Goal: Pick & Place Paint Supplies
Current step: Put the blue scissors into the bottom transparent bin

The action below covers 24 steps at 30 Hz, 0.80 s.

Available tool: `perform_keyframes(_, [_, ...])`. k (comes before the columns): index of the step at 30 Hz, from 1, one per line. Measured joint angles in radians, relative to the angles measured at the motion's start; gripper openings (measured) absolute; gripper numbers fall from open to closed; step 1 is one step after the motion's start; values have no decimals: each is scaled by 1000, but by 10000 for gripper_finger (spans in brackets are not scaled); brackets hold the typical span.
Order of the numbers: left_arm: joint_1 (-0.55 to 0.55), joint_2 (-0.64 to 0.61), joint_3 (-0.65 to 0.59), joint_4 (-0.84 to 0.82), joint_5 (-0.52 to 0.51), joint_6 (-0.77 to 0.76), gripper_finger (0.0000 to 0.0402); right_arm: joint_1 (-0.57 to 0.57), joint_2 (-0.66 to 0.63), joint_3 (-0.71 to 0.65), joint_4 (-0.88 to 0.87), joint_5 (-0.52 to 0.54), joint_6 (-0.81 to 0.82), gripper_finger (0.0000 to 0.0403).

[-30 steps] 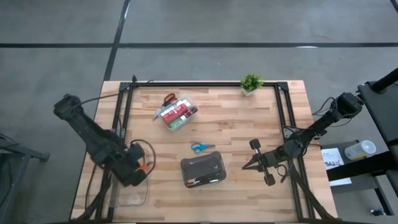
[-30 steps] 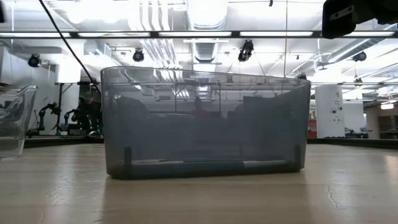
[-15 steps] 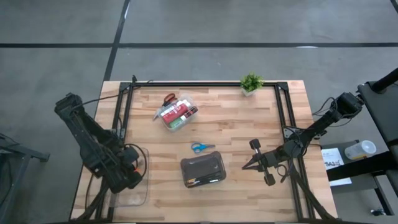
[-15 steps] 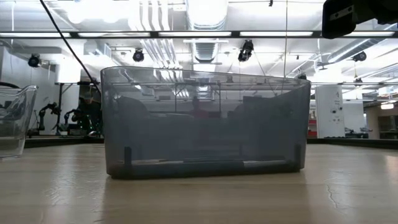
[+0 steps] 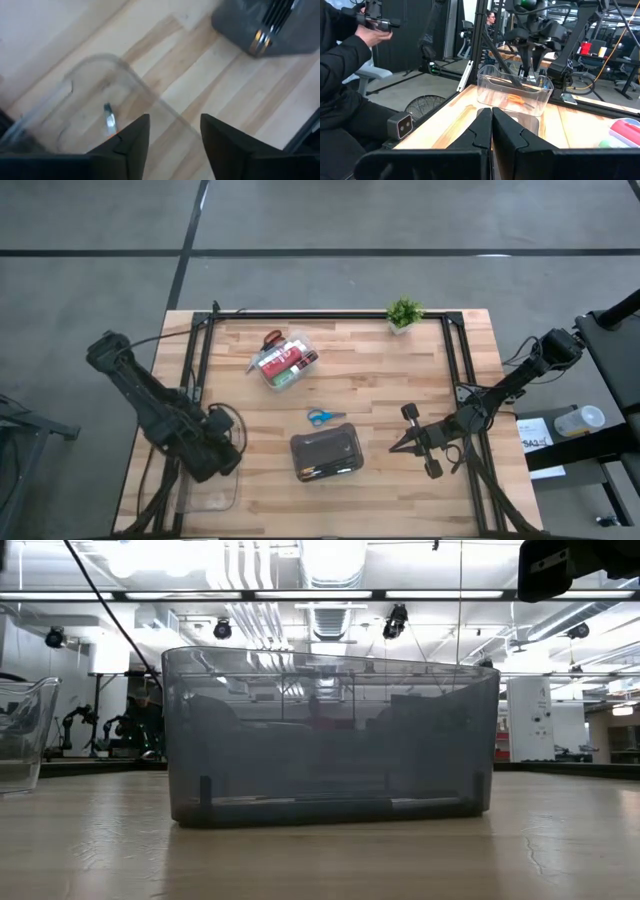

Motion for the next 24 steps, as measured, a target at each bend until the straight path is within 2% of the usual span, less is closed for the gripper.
perform_keyframes(5, [134,0,0,34,-6,186,206,0,0,0,0,0,0,8])
perform_keyframes(13, [413,1,-2,166,-99,523,209,-1,0,0,0,0,0,8])
perform_keyframes(15, [491,12,-7,216,-101,648,209,-1,0,0,0,0,0,8])
perform_keyframes(18, [596,47,-15,319,-38,810,209,-1,0,0,0,0,0,8])
perform_keyframes(24, [728,180,-15,468,82,964,209,-1,0,0,0,0,0,8])
